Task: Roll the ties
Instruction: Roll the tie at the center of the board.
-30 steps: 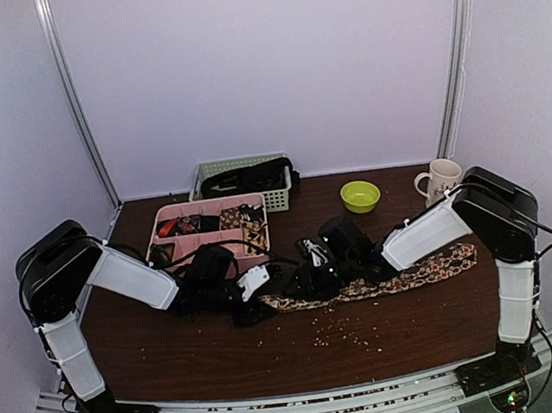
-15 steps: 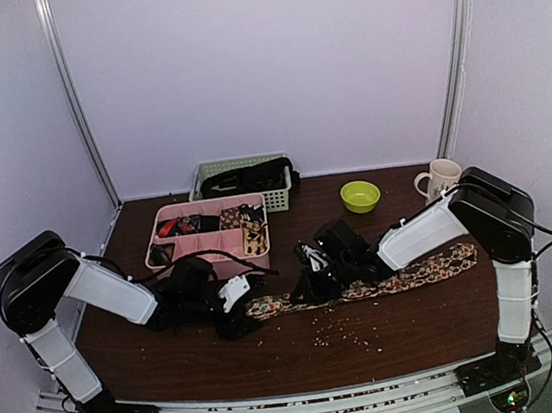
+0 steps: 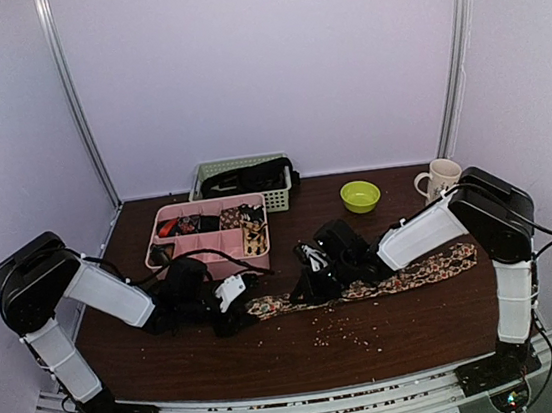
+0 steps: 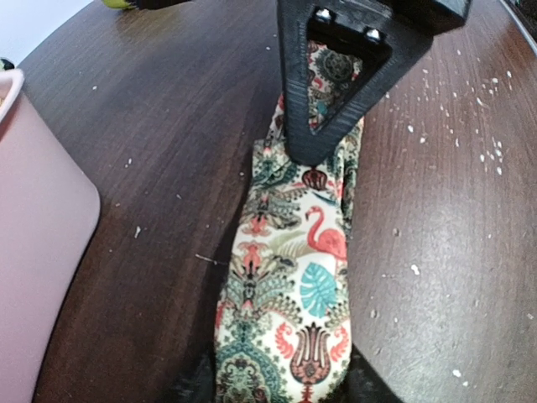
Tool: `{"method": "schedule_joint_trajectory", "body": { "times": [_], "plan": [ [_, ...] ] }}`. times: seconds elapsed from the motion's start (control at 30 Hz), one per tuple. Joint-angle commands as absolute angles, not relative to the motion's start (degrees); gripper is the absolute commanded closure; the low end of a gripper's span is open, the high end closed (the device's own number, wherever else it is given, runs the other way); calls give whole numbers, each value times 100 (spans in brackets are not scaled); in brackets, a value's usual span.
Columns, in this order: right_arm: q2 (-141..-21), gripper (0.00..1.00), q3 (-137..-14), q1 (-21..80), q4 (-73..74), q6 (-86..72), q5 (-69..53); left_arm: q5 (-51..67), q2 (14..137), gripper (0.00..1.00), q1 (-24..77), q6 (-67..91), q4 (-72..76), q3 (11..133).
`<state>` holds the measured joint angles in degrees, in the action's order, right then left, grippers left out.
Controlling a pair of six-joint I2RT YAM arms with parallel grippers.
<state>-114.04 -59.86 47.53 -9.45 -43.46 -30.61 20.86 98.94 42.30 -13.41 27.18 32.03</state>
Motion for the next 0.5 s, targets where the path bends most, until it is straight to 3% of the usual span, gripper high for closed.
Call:
{"method": "schedule_joint_trajectory", "body": {
  "times": [0.0, 0.2, 0.47],
  "plan": [
    [-11566, 100, -5944, 4773, -767, -4271, -2839, 2322, 9790, 60, 4193, -1448, 3051, 3190],
    [-11567, 100, -5959, 4773, -758, -4255, -2843, 2601, 9638, 66, 4259, -1299, 3263, 3345],
    [-11504, 100, -5937, 4799, -895, -4334, -2880, 2937, 10608, 66, 4602, -967, 3310, 4404]
  ]
}}
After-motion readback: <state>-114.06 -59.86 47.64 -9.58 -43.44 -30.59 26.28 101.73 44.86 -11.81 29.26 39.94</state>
